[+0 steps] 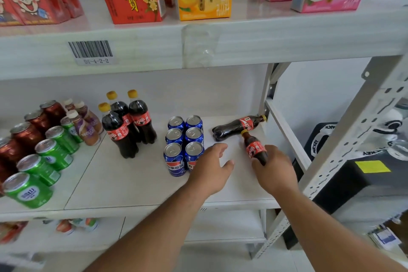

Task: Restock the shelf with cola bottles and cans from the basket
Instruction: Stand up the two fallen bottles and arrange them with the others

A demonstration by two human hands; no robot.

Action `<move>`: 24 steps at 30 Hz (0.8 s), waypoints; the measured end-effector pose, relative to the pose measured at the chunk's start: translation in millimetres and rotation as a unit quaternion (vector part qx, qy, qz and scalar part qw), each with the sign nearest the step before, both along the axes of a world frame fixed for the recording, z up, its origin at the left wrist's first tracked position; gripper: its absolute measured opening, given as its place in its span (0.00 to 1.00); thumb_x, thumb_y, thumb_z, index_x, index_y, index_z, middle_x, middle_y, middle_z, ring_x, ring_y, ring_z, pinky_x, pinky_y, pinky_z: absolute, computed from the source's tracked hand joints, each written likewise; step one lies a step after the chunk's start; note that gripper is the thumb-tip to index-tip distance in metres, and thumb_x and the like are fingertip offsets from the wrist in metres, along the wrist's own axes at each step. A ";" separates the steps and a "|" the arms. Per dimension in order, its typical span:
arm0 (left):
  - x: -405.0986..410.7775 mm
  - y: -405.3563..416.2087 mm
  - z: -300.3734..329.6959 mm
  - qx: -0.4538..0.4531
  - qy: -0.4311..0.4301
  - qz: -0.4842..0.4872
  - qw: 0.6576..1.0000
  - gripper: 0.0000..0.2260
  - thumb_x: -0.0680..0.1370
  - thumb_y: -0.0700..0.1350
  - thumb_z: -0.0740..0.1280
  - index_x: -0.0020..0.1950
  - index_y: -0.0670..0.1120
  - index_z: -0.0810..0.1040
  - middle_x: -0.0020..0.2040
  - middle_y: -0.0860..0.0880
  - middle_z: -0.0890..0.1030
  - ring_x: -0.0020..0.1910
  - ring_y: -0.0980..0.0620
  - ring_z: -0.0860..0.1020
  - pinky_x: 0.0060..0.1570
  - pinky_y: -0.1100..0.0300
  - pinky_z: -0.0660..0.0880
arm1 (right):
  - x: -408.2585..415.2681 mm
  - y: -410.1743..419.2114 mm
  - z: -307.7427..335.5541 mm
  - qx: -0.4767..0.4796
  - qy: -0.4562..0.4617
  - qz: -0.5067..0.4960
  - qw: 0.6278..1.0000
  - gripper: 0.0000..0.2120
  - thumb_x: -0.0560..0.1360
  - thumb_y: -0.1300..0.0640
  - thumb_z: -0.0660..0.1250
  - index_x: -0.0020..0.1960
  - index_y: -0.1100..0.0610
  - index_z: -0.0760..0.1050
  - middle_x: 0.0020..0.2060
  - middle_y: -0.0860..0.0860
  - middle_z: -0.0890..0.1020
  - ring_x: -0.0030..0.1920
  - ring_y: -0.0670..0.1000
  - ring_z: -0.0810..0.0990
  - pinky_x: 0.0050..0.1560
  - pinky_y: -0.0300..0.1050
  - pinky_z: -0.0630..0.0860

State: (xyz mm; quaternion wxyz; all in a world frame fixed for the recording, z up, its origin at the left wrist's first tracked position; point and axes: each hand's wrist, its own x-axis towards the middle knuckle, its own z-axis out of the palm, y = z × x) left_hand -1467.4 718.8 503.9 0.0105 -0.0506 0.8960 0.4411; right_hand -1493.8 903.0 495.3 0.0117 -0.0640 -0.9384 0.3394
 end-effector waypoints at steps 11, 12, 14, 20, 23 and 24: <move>-64.8 10.9 2.9 -0.106 0.025 -0.013 0.994 0.26 0.82 0.49 0.68 0.80 0.49 0.66 0.77 0.48 0.69 0.72 0.47 0.72 0.68 0.53 0.73 | -27.1 2.6 2.8 0.030 -0.053 0.008 0.998 0.27 0.79 0.47 0.70 0.74 0.53 0.68 0.62 0.54 0.78 0.61 0.57 0.76 0.62 0.56 0.78; -74.4 10.2 0.7 -0.115 0.026 -0.015 0.993 0.26 0.82 0.48 0.68 0.80 0.48 0.66 0.76 0.47 0.69 0.71 0.46 0.73 0.68 0.51 0.74 | -29.8 1.8 2.6 0.032 -0.061 0.003 0.998 0.28 0.79 0.47 0.70 0.75 0.53 0.67 0.65 0.55 0.77 0.63 0.57 0.75 0.63 0.56 0.76; -95.7 8.8 -6.1 -0.133 0.024 -0.023 0.991 0.26 0.81 0.46 0.69 0.78 0.45 0.68 0.74 0.44 0.71 0.69 0.44 0.74 0.67 0.49 0.76 | -34.3 0.8 1.1 0.035 -0.075 -0.005 0.997 0.29 0.79 0.47 0.71 0.76 0.54 0.66 0.67 0.54 0.75 0.64 0.56 0.75 0.65 0.55 0.75; -153.1 9.5 -29.2 -0.216 0.013 -0.045 0.975 0.17 0.79 0.43 0.68 0.66 0.41 0.74 0.66 0.41 0.76 0.63 0.39 0.76 0.61 0.46 0.77 | -49.5 4.3 -10.5 0.075 -0.095 -0.018 0.992 0.30 0.79 0.45 0.71 0.75 0.55 0.66 0.66 0.55 0.75 0.62 0.56 0.73 0.65 0.53 0.74; -169.9 10.2 -39.4 -0.237 0.008 -0.053 0.970 0.18 0.79 0.44 0.69 0.68 0.41 0.74 0.66 0.42 0.76 0.64 0.39 0.76 0.62 0.46 0.77 | -56.8 4.9 -16.0 0.087 -0.110 -0.024 0.990 0.29 0.78 0.43 0.71 0.72 0.54 0.67 0.61 0.53 0.76 0.54 0.53 0.72 0.57 0.50 0.75; -174.5 10.9 -42.9 -0.244 0.006 -0.056 0.968 0.19 0.79 0.44 0.69 0.69 0.42 0.74 0.67 0.42 0.76 0.65 0.39 0.76 0.63 0.46 0.77 | -58.5 5.0 -17.7 0.092 -0.116 -0.021 0.989 0.28 0.78 0.43 0.71 0.72 0.54 0.67 0.59 0.53 0.76 0.53 0.52 0.72 0.54 0.49 0.75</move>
